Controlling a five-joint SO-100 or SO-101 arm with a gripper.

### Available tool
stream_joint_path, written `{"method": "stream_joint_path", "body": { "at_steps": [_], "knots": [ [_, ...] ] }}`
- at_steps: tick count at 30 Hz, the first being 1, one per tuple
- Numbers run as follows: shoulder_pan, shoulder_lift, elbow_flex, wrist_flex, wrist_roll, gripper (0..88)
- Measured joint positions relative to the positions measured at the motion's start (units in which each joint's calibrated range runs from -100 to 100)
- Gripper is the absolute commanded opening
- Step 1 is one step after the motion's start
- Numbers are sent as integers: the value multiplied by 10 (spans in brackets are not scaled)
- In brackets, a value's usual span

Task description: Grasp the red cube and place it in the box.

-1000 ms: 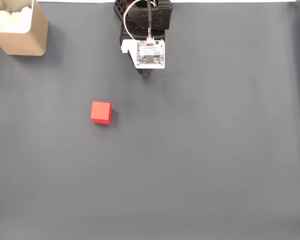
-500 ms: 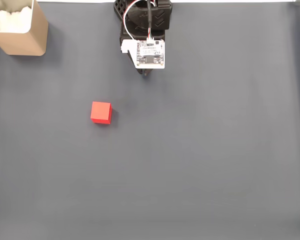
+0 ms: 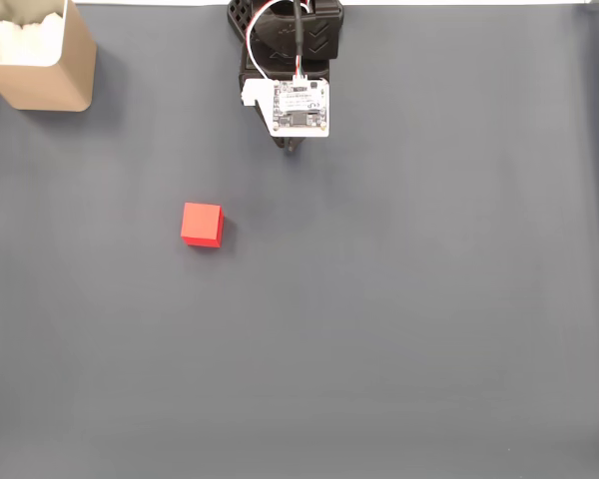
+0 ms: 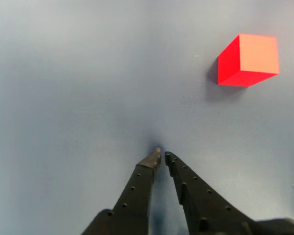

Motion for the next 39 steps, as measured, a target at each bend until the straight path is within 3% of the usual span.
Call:
{"method": "stream_joint_path", "body": {
  "at_steps": [18,29,39],
  "knots": [
    [0,0,0,-14,-9,0],
    [1,10,-3,-128,-12,0],
    [1,157,-149,-161,-10,2]
  ]
}}
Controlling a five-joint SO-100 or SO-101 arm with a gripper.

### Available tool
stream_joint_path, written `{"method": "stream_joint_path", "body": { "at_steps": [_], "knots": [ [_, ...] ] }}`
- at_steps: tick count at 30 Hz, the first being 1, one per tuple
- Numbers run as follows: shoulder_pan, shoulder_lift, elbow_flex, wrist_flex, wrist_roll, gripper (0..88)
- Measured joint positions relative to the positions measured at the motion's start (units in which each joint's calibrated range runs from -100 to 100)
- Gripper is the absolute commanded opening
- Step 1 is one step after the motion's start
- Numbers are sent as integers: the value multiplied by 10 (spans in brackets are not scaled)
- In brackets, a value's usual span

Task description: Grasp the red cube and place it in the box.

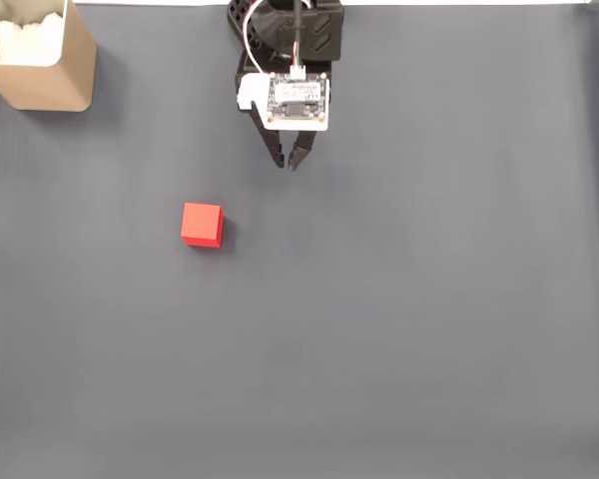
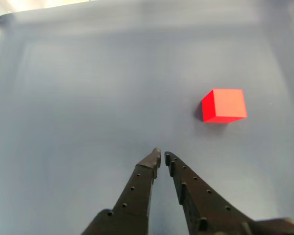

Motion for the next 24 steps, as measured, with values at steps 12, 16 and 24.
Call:
{"method": "stream_joint_path", "body": {
  "at_steps": [12,16,24],
  "knots": [
    [10,165,-237,47,5,2],
    [47,208,-296,74,10,2],
    [154,269,-349,93,39,12]
  ]
}}
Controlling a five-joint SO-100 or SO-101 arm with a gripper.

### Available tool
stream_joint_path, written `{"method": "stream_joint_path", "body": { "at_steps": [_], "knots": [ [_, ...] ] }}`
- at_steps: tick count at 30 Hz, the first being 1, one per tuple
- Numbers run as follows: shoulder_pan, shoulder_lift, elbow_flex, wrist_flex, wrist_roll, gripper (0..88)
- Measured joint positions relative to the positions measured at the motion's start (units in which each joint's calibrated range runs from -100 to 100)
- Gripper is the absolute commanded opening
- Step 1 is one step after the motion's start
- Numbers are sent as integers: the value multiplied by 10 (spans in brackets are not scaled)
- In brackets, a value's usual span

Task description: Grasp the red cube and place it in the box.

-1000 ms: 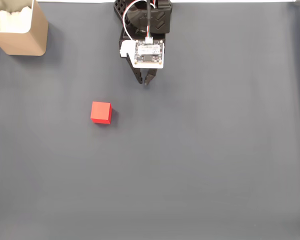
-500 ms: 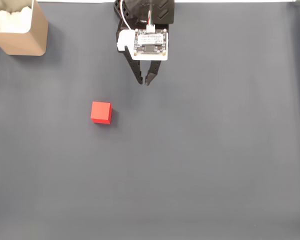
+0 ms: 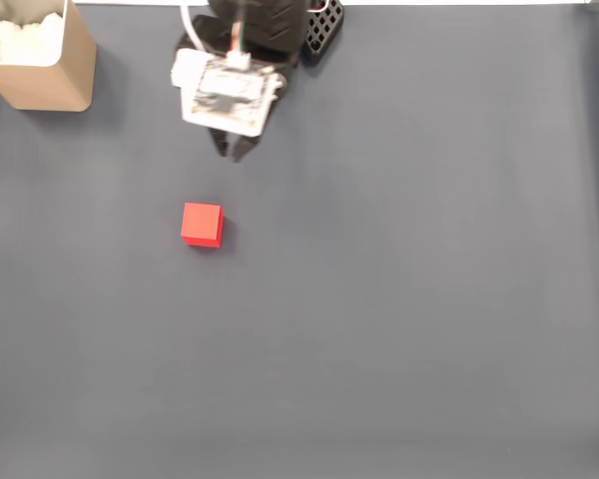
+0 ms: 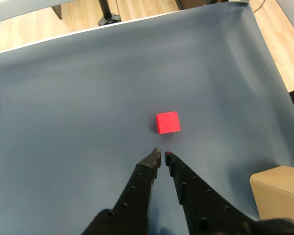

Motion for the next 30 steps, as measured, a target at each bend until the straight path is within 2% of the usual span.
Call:
{"method": "stream_joint_path", "body": {
  "at_steps": [7,15,22,27,30],
  "knots": [
    [65,21,-1,0,19,33],
    [96,23,-1,0,38,135],
    [108,28,-1,-6,59,284],
    [109,29,-1,-41,67,338],
    [111,32,-1,-67,74,340]
  ]
}}
